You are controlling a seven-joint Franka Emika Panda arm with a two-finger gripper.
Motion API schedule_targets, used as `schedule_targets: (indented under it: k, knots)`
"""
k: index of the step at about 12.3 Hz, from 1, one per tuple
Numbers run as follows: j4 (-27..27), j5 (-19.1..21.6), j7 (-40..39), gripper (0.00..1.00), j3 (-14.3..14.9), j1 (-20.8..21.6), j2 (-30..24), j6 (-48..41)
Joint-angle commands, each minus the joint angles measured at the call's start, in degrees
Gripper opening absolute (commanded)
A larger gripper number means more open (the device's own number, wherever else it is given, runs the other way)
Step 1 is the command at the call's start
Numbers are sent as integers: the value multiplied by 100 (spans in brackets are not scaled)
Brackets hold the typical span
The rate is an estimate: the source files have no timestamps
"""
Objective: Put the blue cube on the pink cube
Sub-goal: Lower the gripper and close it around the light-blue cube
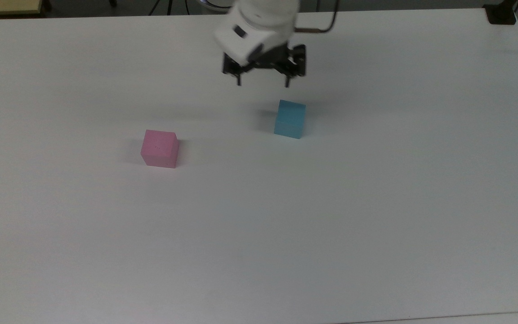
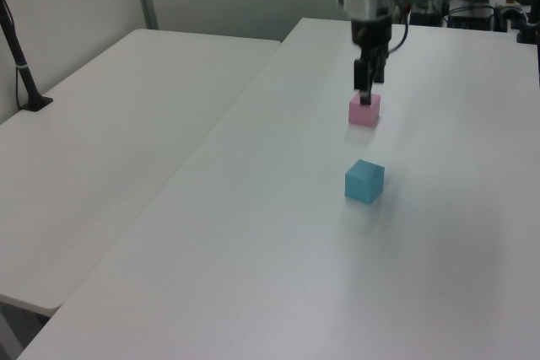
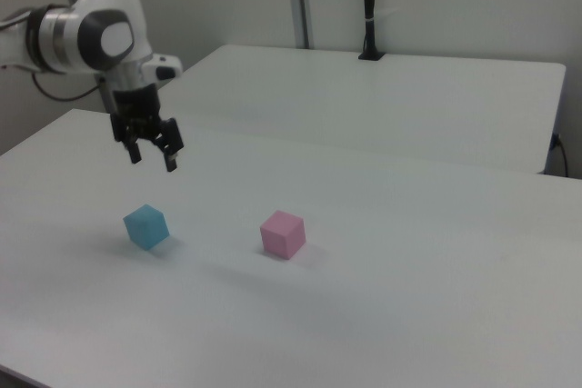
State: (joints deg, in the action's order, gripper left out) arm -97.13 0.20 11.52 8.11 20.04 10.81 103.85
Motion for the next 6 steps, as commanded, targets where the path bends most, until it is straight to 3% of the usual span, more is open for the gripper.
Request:
schedule_targets:
  k: [1,6]
  knots:
    - [-69,33,542,100,60,456,526,451]
    - [-236,-46,773,100,51,738,1107,777]
